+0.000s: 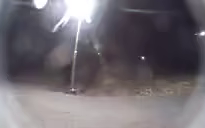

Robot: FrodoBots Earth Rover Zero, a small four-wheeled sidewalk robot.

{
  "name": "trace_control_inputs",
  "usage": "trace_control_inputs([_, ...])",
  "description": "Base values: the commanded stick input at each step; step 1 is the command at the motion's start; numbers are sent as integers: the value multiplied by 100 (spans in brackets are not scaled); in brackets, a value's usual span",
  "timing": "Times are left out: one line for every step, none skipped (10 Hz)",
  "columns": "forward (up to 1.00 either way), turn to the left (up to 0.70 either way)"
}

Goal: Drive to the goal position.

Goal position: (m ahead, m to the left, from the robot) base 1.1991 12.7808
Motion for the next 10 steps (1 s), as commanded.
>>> trace_control_inputs([0, 70])
trace_control_inputs([0, 70])
trace_control_inputs([0, 70])
trace_control_inputs([0, 70])
trace_control_inputs([0, 70])
trace_control_inputs([0, 70])
trace_control_inputs([0, 70])
trace_control_inputs([0, 70])
trace_control_inputs([0, 70])
trace_control_inputs([0, 70])
